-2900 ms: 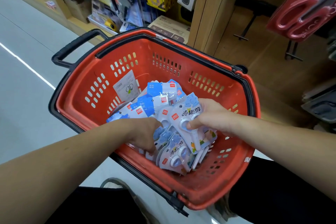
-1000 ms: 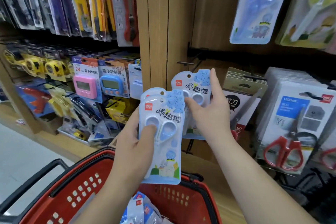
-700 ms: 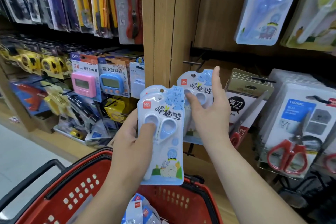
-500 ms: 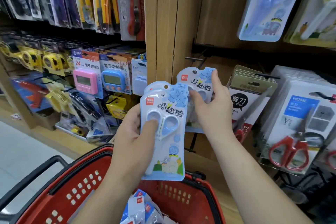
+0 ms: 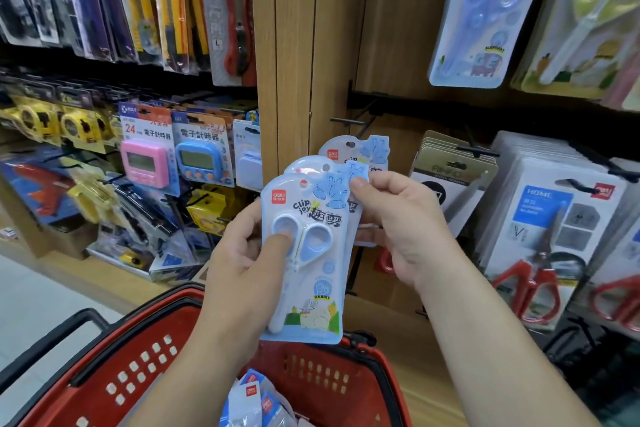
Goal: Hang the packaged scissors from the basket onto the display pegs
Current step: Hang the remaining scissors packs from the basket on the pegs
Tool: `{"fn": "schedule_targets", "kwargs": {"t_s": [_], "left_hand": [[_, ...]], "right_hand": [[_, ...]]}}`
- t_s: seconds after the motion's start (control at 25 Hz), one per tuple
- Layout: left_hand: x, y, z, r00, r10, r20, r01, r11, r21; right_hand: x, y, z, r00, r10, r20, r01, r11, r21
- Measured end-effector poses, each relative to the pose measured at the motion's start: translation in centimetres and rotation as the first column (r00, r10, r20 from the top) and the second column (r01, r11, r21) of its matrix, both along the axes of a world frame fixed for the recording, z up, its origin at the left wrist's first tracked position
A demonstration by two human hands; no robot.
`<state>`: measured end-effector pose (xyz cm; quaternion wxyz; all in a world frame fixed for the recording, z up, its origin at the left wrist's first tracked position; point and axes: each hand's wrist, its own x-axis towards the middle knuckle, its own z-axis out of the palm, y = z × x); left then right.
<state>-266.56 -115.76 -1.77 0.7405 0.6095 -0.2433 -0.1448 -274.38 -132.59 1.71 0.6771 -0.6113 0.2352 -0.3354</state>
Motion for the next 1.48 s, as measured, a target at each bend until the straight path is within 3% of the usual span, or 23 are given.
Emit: {"fn": "schedule_targets", "kwargs": {"t_s": [0.08,0.2,0.4,0.56,0.76,0.88,1.0,1.24,1.48], "left_hand": [[0.2,-0.1,0.1,0.999,0.016,0.033,-0.016,1.0,0.005],[0.3,-0.2,0.4,0.999,0.01,0.035,-0.01,1.0,-0.014],[-0.4,-0.1,0.5,0.998,-0.058,0.038,0.06,0.997,-0.046],[-0.4,0.3,0.4,0.998,-0.061,0.027,0.062,0.997,-0.052],[-0.3,0.6,0.6,0.998,-0.02,0.054,0.023,0.999,-0.043],[-0.5,-0.5,1.2,0.992,0.029,0.123,-0.025,0.999,-0.029],[-0.4,-3.5,1.8,0.98,0.056,0.19,-0.053,0.998,-0.024],[0.8,-8.6,1.3,0.956,0.138,0.259,-0.15,0.988,0.024],[2.2,-9.4,-0.9,0.839,0.212,0.501,-0.329,0.931,0.157]], "right_hand": [[-0.3,-0.7,0.3,0.99,-0.133,0.043,0.135,0.989,-0.065],[-0.3,-1.5,0.6,0.952,-0.287,0.105,0.305,0.908,-0.286],[0.7,-1.5,0.8,0.941,-0.322,0.104,0.338,0.9,-0.276],[1.8,-2.1,0.4,0.919,-0.39,0.052,0.382,0.853,-0.356],[1.7,-2.2,0.6,0.822,-0.568,0.048,0.503,0.683,-0.53],[0.7,-1.8,1.5,0.821,-0.546,0.164,0.525,0.611,-0.592],[-0.3,-2.1,2.1,0.867,-0.453,0.207,0.474,0.625,-0.62],[-1.6,-3.5,0.9,0.938,-0.346,0.033,0.292,0.735,-0.612],[-1.4,-3.3,0.3,0.938,-0.341,-0.066,0.221,0.732,-0.644]]}}
